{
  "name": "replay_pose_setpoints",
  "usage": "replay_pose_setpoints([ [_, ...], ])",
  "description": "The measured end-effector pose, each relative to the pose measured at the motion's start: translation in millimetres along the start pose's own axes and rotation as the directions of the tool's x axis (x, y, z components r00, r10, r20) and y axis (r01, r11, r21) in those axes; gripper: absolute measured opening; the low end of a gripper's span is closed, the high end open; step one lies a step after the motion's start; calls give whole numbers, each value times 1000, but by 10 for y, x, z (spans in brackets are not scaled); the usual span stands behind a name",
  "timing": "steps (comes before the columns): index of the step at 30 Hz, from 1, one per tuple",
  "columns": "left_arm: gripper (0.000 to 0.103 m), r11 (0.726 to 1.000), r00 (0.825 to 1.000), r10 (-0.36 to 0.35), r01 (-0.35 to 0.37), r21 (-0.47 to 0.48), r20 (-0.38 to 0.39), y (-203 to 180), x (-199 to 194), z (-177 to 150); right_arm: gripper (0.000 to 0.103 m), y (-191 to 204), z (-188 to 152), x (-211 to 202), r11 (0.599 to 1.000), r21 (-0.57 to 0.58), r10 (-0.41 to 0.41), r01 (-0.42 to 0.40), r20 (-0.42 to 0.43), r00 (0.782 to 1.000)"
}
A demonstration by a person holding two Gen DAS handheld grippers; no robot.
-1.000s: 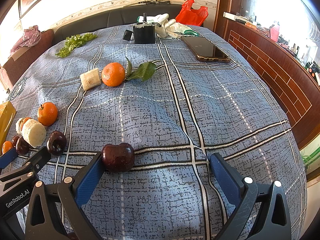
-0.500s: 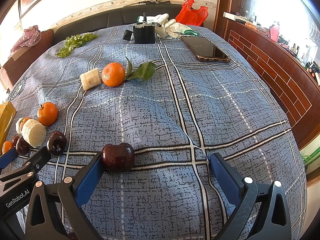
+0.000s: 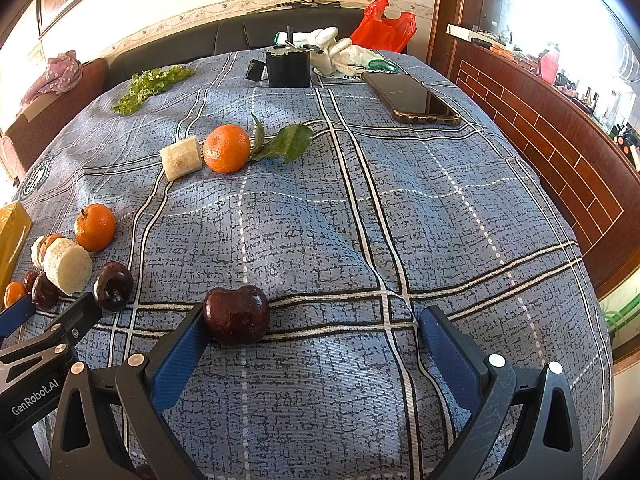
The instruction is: Organize fruits
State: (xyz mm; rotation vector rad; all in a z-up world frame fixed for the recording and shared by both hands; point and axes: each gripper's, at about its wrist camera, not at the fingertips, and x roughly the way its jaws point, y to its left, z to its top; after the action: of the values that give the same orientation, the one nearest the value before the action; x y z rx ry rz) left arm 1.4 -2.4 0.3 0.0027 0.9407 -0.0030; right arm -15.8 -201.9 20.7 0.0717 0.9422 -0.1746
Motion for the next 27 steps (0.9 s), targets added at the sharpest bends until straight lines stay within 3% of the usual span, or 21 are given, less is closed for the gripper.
replay_pose_setpoints([
  [16, 103, 1000, 1000, 0, 0, 1, -2, 0, 0, 0, 103, 0, 0, 0, 1000, 0, 0, 0, 0, 1000],
  [27, 103, 998, 997, -29, 33, 48, -74, 8, -7, 0, 103, -1, 1, 0, 1000, -1, 2, -2, -1, 1000],
])
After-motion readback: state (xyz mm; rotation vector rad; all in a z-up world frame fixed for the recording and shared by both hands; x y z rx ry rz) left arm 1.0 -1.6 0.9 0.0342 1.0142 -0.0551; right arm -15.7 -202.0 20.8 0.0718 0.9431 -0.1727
